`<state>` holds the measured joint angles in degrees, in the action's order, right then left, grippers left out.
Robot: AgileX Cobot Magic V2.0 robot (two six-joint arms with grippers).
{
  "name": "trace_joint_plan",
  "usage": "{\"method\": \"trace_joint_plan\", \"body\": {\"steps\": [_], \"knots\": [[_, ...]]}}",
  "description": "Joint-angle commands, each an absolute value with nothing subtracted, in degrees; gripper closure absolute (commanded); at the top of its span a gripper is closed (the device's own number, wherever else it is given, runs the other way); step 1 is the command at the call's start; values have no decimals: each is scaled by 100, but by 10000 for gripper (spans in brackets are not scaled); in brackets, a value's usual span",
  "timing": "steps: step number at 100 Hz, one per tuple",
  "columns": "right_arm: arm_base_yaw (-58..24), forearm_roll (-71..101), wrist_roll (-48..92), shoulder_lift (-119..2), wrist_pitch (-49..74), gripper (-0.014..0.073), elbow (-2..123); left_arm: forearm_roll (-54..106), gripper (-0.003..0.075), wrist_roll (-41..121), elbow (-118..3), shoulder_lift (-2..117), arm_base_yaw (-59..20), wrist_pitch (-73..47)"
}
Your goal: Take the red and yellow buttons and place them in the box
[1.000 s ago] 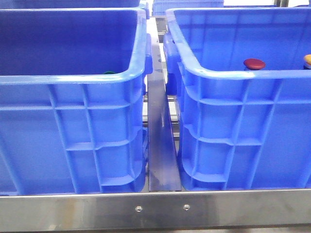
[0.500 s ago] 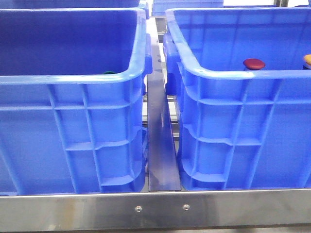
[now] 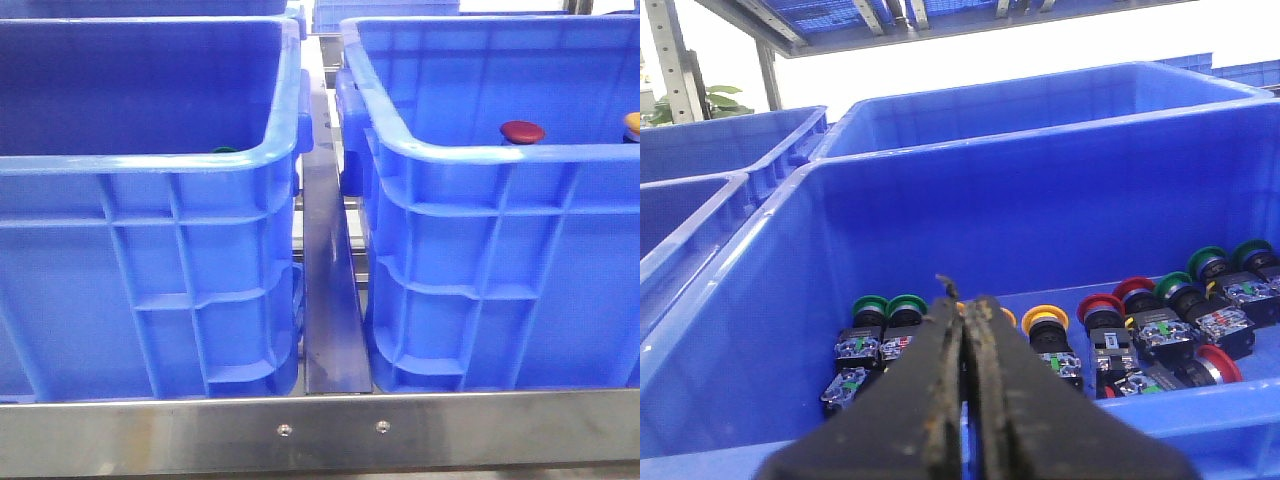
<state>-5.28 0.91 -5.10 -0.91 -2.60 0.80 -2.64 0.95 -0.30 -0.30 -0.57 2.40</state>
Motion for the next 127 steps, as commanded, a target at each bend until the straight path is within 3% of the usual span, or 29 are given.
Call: {"method": "trace_joint_plan", "body": {"steps": [1,127], "knots": [[-540,0,-518,106,-909,690,10,-262,739,75,291,-203,-36,716],[-540,-41,-521,200,-787,690,-73,-262,739,75,291,-203,-36,718]]}}
